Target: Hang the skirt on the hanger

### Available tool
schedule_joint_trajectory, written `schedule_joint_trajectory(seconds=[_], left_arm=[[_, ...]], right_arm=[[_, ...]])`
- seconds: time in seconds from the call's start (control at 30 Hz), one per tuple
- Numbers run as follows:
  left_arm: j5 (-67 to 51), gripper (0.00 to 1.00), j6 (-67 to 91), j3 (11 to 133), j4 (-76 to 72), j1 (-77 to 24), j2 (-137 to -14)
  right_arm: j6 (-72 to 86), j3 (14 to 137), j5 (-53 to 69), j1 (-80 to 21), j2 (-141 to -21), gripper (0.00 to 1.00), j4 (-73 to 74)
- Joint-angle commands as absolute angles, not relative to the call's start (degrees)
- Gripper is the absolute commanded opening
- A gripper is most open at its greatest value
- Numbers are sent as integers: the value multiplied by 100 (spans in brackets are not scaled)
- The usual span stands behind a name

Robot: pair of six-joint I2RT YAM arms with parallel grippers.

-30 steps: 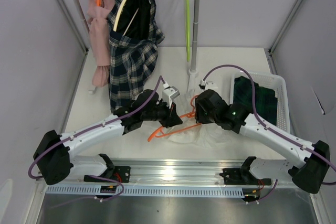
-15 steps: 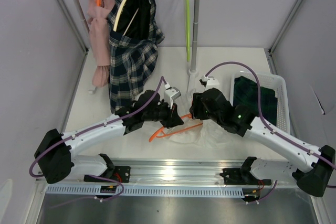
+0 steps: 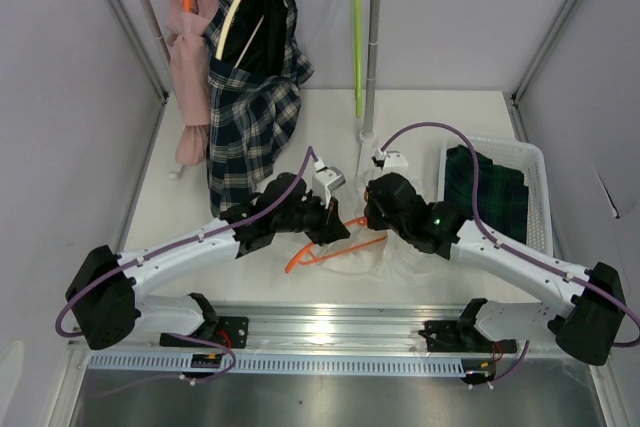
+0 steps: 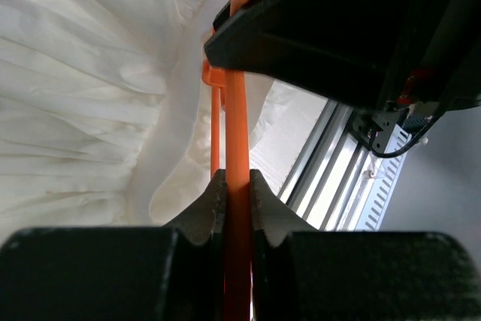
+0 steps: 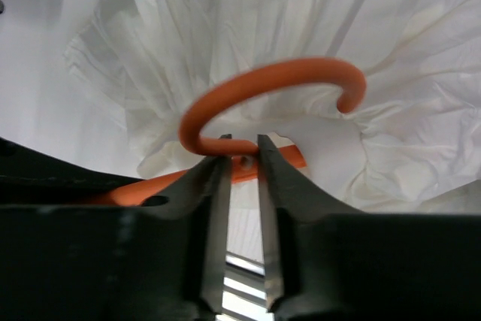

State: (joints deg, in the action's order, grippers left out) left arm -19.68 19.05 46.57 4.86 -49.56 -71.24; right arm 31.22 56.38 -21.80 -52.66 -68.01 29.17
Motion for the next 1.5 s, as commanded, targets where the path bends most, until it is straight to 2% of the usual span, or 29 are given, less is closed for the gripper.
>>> schedule_joint_trajectory(seconds=[0.0,0.03,0.1,0.2,0.33,0.47,0.6,0.87,1.13,1.47], left_arm=[[-1916,0,1934,4685,536,-5045,-7110],[-1855,0,1934,4728,554,-5054,-7084],[-1758,2,1942,4755,694,-5045,-7058],[-1591,18,1934,4886,940,-5045,-6944],[-1214,51,1925,5089,1265,-5045,-6654],[-757,63,1977,5203,1642,-4984,-6242],[-387,64,2171,5186,1933,-4817,-5977],[-650,50,2540,4597,2031,-4395,-5871],[-1406,36,2962,3727,1153,-4421,-5985],[-1126,40,3392,3331,519,-5185,-6345]], right_arm=[[3226,5564,-2513,-5265,-6750,14,2663],[3217,5555,-2531,-5273,-6724,7,2672],[3164,5502,-2558,-5265,-6628,1,2672],[3147,5432,-2523,-5230,-6531,0,2646],[3155,5362,-2522,-5212,-6390,0,2646],[3155,5300,-2505,-5194,-6302,0,2646],[3173,5247,-2444,-5177,-6179,0,2646],[3182,4940,-2136,-4984,-5705,0,2461],[3226,4685,-1680,-4729,-5344,0,2215],[3287,4658,-1459,-4562,-5282,0,2162]])
